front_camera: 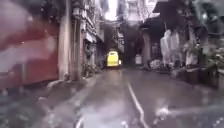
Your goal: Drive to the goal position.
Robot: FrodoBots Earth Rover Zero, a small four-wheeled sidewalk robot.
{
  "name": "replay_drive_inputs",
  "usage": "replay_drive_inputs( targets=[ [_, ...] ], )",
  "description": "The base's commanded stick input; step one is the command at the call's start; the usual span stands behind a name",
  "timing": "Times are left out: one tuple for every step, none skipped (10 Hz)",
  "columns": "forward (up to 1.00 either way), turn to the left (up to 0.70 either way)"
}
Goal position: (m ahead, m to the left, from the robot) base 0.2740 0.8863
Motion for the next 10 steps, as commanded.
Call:
replay_drive_inputs(
  targets=[
    [1.0, 0.0],
    [1.0, 0.0],
    [1.0, 0.0],
    [1.0, 0.0],
    [1.0, 0.0],
    [1.0, 0.0],
    [1.0, 0.0],
    [1.0, 0.0],
    [1.0, 0.0],
    [1.0, 0.0]
  ],
)
